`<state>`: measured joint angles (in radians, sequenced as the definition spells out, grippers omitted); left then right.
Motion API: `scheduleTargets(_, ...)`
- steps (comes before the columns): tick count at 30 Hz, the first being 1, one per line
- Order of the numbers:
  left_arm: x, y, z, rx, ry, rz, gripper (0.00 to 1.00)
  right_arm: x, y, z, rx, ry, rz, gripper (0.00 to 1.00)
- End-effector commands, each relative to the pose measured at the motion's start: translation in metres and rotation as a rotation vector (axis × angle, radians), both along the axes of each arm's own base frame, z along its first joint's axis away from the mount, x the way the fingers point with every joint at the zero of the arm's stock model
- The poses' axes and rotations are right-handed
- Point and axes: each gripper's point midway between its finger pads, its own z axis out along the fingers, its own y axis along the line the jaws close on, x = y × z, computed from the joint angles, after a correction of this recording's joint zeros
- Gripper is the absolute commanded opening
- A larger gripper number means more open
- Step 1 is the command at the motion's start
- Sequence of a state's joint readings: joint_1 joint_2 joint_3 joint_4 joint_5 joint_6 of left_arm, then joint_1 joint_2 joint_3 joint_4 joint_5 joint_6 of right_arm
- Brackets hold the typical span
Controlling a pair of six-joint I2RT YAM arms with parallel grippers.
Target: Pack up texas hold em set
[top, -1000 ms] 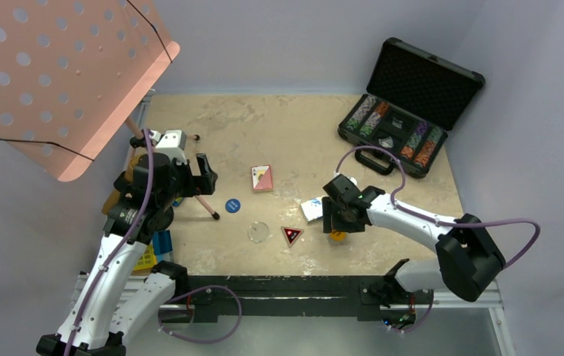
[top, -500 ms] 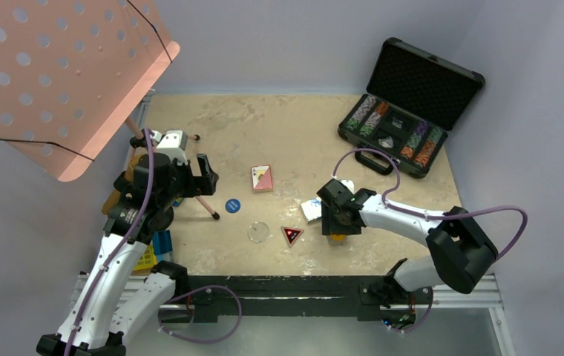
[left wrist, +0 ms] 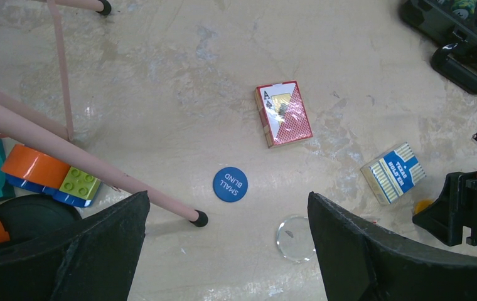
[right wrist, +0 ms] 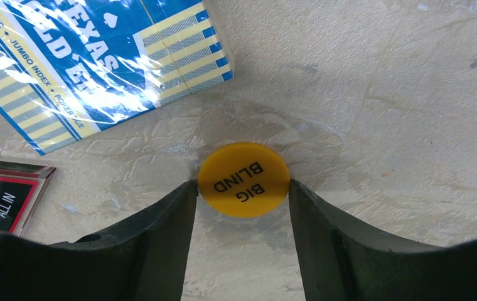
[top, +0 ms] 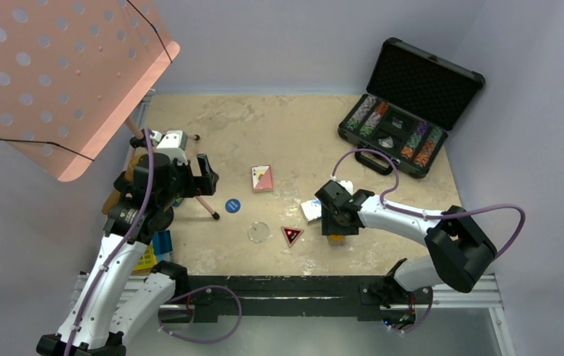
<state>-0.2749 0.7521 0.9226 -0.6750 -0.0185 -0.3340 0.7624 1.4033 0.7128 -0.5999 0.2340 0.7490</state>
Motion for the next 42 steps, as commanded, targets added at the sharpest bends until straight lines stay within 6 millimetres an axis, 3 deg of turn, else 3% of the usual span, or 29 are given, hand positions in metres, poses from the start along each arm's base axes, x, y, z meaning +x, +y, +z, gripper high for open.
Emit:
scheduleTargets(1,0.002,-0.002,0.009,-0.032,-0.033,0.006,1.00,-0.006,-0.006,-0.008,-0.023,0.012,-0.022,0.58)
scheduleTargets(9,0.002,-0.001,0.009,-0.032,-0.032,0.008,1.00,-0.003,0.000,-0.007,-0.002,0.012,-0.010,0.48)
scheduleTargets(28,0.002,0.000,0.008,-0.028,-0.028,0.014,1.00,0.009,0.010,0.039,0.046,-0.059,0.046,0.41)
scheduleTargets(36,0.002,0.002,0.007,-0.020,-0.027,0.020,1.00,0.045,0.011,0.078,0.059,-0.141,0.071,0.41)
scheduleTargets(42,0.002,0.002,0.008,-0.022,-0.031,0.023,1.00,0.092,-0.013,0.102,0.058,-0.198,0.040,0.41)
